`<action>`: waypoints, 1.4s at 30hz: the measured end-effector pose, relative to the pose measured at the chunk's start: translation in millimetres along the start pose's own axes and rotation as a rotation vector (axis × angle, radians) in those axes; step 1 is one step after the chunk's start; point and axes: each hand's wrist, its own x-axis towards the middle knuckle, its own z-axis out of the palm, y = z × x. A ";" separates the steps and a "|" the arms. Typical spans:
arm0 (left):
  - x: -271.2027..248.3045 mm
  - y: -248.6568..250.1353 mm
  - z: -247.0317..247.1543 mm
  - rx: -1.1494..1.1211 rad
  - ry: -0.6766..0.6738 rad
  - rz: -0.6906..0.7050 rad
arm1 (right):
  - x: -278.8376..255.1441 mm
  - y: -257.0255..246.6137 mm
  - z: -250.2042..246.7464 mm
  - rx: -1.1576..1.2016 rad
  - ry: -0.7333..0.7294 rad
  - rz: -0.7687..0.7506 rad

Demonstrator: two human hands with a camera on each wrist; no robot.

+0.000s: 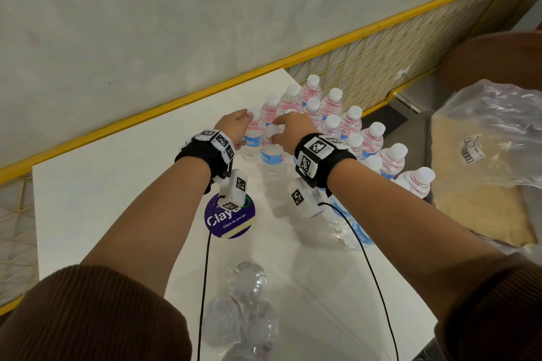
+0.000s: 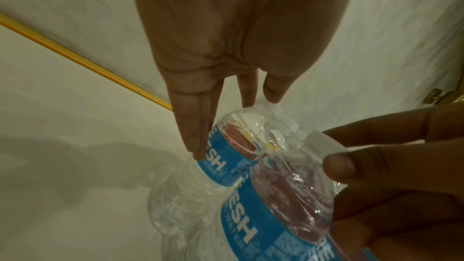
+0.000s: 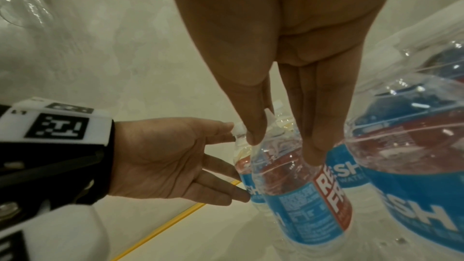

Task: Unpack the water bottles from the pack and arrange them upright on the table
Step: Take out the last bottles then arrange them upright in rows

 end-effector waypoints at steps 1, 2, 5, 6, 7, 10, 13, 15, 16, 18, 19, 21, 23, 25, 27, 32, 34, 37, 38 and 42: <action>-0.2 0.5 0.2 0.000 -0.009 0.001 | 0.1 0.1 -0.2 0.005 -0.003 -0.001; -0.6 1.2 -0.2 0.002 -0.013 0.001 | 0.2 0.1 -0.6 0.006 -0.008 -0.002; -1.7 1.2 -1.4 0.003 -0.019 -0.010 | -0.2 0.3 -0.9 0.003 -0.015 -0.005; -2.0 0.7 -1.4 0.003 -0.018 -0.013 | -0.4 0.2 -0.7 0.004 -0.013 -0.006; -2.0 0.4 -1.4 0.004 -0.015 -0.012 | -0.6 0.1 -0.3 0.003 -0.010 -0.006; -1.3 1.1 -0.7 0.017 -0.005 -0.002 | -0.3 -0.4 1.2 0.003 -0.010 -0.002; -1.5 3.0 0.0 0.037 0.007 -0.002 | 1.0 -0.1 1.5 0.016 -0.004 0.000; -1.2 3.5 -0.2 0.048 0.018 -0.001 | 3.0 0.1 1.8 0.021 0.002 0.006; -0.9 3.9 -0.4 0.054 0.026 -0.001 | 3.8 -0.1 2.0 0.021 0.003 0.009; -0.1 4.1 -0.6 0.064 0.039 0.002 | 5.0 -0.9 3.2 0.020 0.005 0.009; 0.4 3.8 -0.4 0.067 0.045 0.006 | 5.7 -0.9 4.1 0.022 0.005 0.010; 0.1 2.3 0.3 0.083 0.053 0.028 | 7.1 -1.0 5.7 0.023 0.003 0.008; 1.2 -1.9 0.6 0.138 0.072 0.081 | 9.3 -1.1 6.4 0.022 -0.002 0.006; 5.9 -8.0 1.0 0.175 0.129 0.128 | 11.5 -0.7 6.7 0.021 -0.004 0.003; 7.7 -10.6 0.7 0.169 0.176 0.146 | 13.1 -0.2 7.2 0.018 -0.001 0.002; 9.0 -7.3 0.1 0.359 0.169 0.286 | 17.1 -0.9 11.9 -0.003 -0.002 -0.008; 11.2 -5.6 0.1 0.390 0.170 0.328 | 17.3 -0.2 11.8 0.008 0.004 -0.008; 13.9 -6.4 -2.1 0.362 0.198 0.326 | 17.8 1.7 11.1 0.018 0.015 -0.013; 14.1 -6.8 -3.1 0.350 0.211 0.326 | 18.0 2.2 11.6 0.022 0.018 -0.012; 14.7 -6.4 -4.5 0.319 0.244 0.326 | 22.4 1.6 16.4 0.000 0.019 -0.004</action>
